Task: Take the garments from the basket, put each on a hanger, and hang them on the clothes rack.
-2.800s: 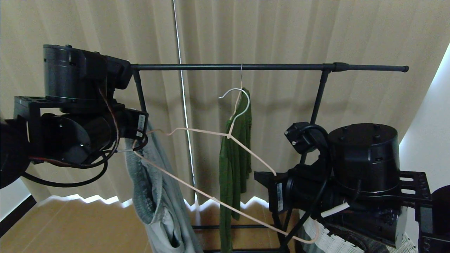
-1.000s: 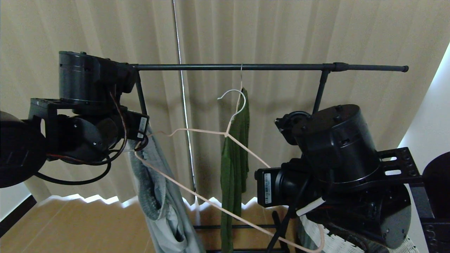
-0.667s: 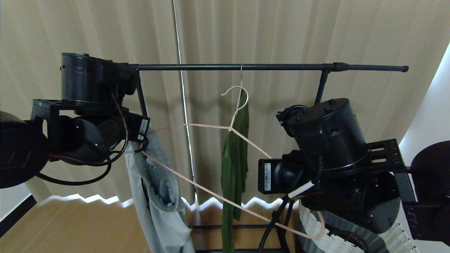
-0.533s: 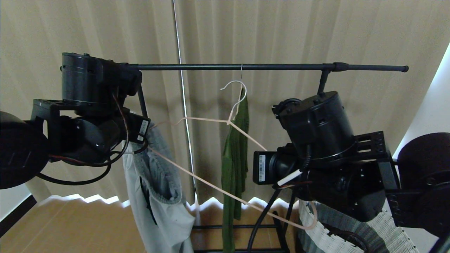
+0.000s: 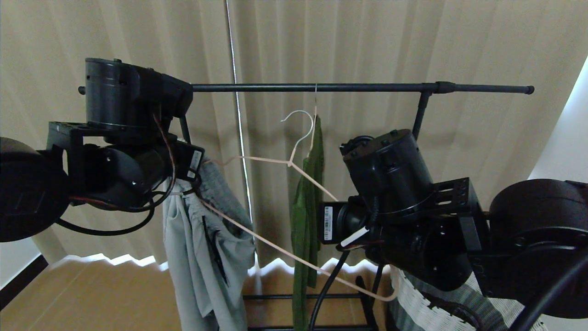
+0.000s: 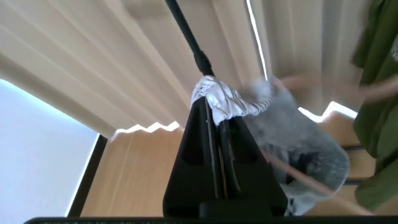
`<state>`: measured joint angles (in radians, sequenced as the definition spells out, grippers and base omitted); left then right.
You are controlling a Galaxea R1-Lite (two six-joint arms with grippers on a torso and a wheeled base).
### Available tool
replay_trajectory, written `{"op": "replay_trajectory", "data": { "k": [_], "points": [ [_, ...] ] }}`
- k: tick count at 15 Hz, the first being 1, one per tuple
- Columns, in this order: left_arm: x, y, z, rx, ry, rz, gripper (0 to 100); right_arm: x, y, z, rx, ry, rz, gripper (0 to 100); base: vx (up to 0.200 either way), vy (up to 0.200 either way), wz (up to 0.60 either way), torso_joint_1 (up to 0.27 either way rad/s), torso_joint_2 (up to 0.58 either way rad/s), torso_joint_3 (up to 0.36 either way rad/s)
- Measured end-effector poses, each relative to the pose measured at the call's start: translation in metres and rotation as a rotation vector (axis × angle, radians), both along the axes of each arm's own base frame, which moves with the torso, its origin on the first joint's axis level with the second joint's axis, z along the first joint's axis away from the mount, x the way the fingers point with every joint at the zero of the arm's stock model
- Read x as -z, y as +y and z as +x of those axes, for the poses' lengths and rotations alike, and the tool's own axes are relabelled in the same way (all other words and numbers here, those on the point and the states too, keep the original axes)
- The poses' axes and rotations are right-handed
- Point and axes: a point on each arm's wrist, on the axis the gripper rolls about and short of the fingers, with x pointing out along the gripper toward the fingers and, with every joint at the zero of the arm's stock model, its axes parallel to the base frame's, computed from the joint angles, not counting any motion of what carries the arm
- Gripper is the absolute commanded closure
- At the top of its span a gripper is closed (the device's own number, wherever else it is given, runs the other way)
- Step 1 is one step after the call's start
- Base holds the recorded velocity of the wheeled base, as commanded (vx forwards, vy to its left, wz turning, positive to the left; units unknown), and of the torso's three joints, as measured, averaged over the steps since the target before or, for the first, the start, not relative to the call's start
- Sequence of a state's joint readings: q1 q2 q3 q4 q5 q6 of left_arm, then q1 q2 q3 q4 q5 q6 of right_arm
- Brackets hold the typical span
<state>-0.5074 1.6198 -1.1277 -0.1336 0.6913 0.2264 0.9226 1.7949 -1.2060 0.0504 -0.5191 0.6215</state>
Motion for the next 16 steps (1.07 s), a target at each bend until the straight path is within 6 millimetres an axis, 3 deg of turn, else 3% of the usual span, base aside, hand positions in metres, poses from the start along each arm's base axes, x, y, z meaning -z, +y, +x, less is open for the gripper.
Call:
{"op": "replay_trajectory", "data": {
  "k": [5,10,16],
  "points": [
    [-0.004,-0.016,-0.005,0.067,-0.012,-0.010,100,0.003,0.000,-0.001,-0.050,-0.069,-0.006,100,0.000,0.000,0.00,0.000,0.00,0.000],
    [-0.006,-0.033,-0.013,0.193,-0.006,-0.039,100,0.019,-0.004,-0.002,-0.116,-0.151,-0.031,100,0.000,0.000,0.00,0.000,0.00,0.000],
    [-0.014,-0.038,-0.026,0.454,0.012,-0.120,100,0.029,-0.016,-0.006,-0.184,-0.154,-0.031,100,0.000,0.000,0.00,0.000,0.00,0.000]
  ]
}}
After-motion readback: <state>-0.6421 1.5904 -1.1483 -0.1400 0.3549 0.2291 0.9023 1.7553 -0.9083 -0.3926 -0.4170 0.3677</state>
